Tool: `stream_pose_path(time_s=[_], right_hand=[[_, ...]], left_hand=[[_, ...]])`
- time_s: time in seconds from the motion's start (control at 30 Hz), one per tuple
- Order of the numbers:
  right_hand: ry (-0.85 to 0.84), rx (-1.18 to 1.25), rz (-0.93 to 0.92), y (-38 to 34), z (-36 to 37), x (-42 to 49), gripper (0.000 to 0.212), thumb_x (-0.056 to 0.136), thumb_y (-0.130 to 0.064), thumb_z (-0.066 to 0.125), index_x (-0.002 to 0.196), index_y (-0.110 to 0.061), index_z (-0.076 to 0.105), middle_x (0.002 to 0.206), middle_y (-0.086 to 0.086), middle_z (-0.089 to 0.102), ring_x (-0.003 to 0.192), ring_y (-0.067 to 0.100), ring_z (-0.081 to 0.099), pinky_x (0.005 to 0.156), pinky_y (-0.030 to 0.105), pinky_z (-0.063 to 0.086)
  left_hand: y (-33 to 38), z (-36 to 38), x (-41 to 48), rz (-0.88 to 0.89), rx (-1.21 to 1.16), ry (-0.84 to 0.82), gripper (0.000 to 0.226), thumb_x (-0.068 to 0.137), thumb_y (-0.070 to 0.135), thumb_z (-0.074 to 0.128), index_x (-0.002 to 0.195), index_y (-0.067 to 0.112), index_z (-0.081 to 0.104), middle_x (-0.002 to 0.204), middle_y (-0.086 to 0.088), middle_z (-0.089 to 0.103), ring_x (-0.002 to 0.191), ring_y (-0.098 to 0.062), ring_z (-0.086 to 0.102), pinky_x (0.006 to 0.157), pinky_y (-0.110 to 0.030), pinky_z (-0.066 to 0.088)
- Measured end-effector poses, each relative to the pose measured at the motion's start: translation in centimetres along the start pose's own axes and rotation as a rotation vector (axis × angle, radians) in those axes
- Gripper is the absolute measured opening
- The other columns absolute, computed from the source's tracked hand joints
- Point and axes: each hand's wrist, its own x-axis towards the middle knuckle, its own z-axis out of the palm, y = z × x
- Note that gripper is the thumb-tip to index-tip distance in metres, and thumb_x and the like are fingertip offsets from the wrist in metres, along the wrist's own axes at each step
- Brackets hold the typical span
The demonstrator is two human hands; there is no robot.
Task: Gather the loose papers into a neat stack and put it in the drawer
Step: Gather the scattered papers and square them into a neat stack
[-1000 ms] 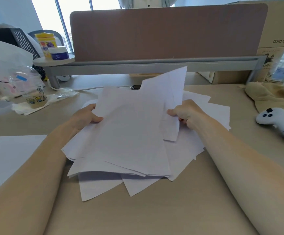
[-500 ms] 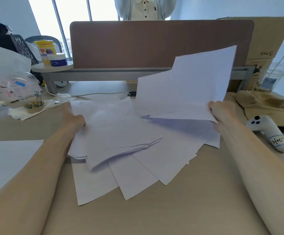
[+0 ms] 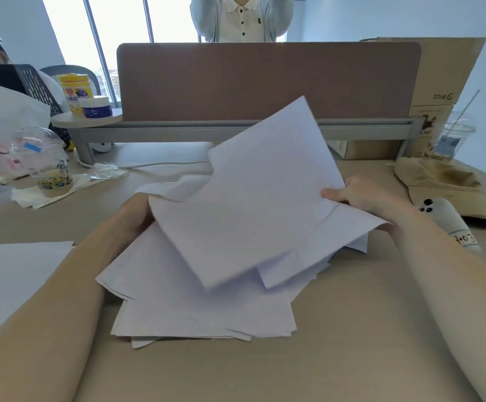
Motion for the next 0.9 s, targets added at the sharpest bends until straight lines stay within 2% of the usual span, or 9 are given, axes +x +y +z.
stream_pose_path(time_s=[0.1, 0.17, 0.27, 0.43, 0.53, 0.6, 0.7, 0.8, 0.9], right_hand=[[-0.093, 0.011, -0.04, -0.1, 0.8, 0.6, 0.015, 0.09, -0.028, 0.068, 0.091, -0.014, 0.072, 0.076, -0.004, 0.077, 0.06, 0.008, 0.071, 0.056, 0.022, 0.049], [-0.083, 0.049, -0.045, -0.1, 1.8, 1.3, 0.02, 0.087, -0.032, 0.071, 0.09, -0.012, 0.073, 0.081, 0.0, 0.078, 0.065, 0.012, 0.072, 0.06, 0.025, 0.052], [0.024, 0.137, -0.03, 0.1, 3.9, 1.8, 0.032, 0.087, -0.038, 0.071, 0.081, -0.006, 0.07, 0.076, 0.006, 0.074, 0.056, 0.015, 0.07, 0.051, 0.019, 0.05], [0.308, 0.373, 0.085, 2.3, 3.0, 3.5, 0.035, 0.084, -0.046, 0.061, 0.096, -0.013, 0.064, 0.091, 0.008, 0.069, 0.075, 0.023, 0.065, 0.071, 0.033, 0.055], [0.418, 0.618, 0.108, 3.3, 1.5, 3.5, 0.015, 0.092, -0.024, 0.055, 0.085, -0.012, 0.059, 0.077, 0.003, 0.058, 0.058, 0.015, 0.052, 0.046, 0.024, 0.043], [0.474, 0.706, 0.104, 3.6, 1.1, 3.3, 0.023, 0.09, -0.012, 0.053, 0.068, -0.015, 0.047, 0.062, 0.0, 0.043, 0.047, 0.011, 0.039, 0.038, 0.018, 0.03], [0.47, 0.781, 0.094, 3.7, 1.1, 3.0, 0.026, 0.09, -0.005, 0.051, 0.067, -0.015, 0.044, 0.055, -0.003, 0.035, 0.035, 0.008, 0.032, 0.033, 0.013, 0.024], [0.294, 0.712, 0.089, 3.0, 2.5, 2.6, 0.012, 0.094, -0.017, 0.054, 0.084, -0.012, 0.056, 0.065, 0.0, 0.05, 0.043, 0.009, 0.046, 0.031, 0.015, 0.031], [0.214, 0.49, 0.063, 2.0, 4.6, 2.1, 0.018, 0.087, -0.022, 0.063, 0.099, -0.008, 0.066, 0.08, 0.003, 0.07, 0.066, 0.018, 0.067, 0.053, 0.021, 0.052]], left_hand=[[0.1, 0.3, -0.2, -0.014, 0.111, -0.109, 0.058, 0.092, 0.054, 0.05, 0.091, 0.003, 0.077, 0.097, -0.021, 0.073, 0.074, -0.031, 0.069, 0.078, -0.036, 0.053], [0.1, 1.2, -0.7, 0.103, 0.347, -0.114, 0.049, 0.084, 0.058, 0.062, 0.095, 0.012, 0.075, 0.081, -0.007, 0.075, 0.068, -0.021, 0.066, 0.073, -0.029, 0.052], [0.1, 2.3, -0.8, 0.134, 0.798, -0.097, 0.033, 0.085, 0.046, 0.069, 0.066, 0.018, 0.069, 0.057, 0.012, 0.068, 0.05, -0.003, 0.06, 0.052, -0.013, 0.044], [0.2, 0.9, 0.4, 0.163, 0.774, 0.157, 0.017, 0.086, 0.027, 0.072, 0.081, 0.017, 0.059, 0.077, 0.004, 0.063, 0.064, -0.009, 0.057, 0.058, -0.02, 0.041], [0.0, 0.4, 0.5, 0.182, 0.617, 0.288, 0.045, 0.086, 0.014, 0.071, 0.122, 0.021, 0.046, 0.077, 0.004, 0.055, 0.063, -0.011, 0.054, 0.055, -0.024, 0.04], [-0.1, 0.3, 0.3, 0.216, 0.557, 0.345, 0.072, 0.084, 0.005, 0.067, 0.141, 0.033, 0.032, 0.082, 0.001, 0.056, 0.061, -0.015, 0.053, 0.053, -0.026, 0.04], [-0.1, -0.5, 0.3, 0.271, 0.648, 0.392, 0.056, 0.082, -0.003, 0.058, 0.123, 0.036, 0.058, 0.114, -0.005, 0.063, 0.067, -0.016, 0.054, 0.05, -0.022, 0.042], [0.2, -0.2, 0.0, 0.232, 0.656, 0.344, 0.038, 0.087, -0.002, 0.055, 0.088, 0.033, 0.07, 0.094, -0.006, 0.067, 0.057, -0.011, 0.054, 0.045, -0.014, 0.041], [0.1, 1.8, -0.4, 0.206, 0.505, 0.213, 0.032, 0.091, -0.002, 0.053, 0.104, 0.02, 0.072, 0.083, -0.005, 0.065, 0.052, -0.004, 0.059, 0.046, -0.01, 0.044]])
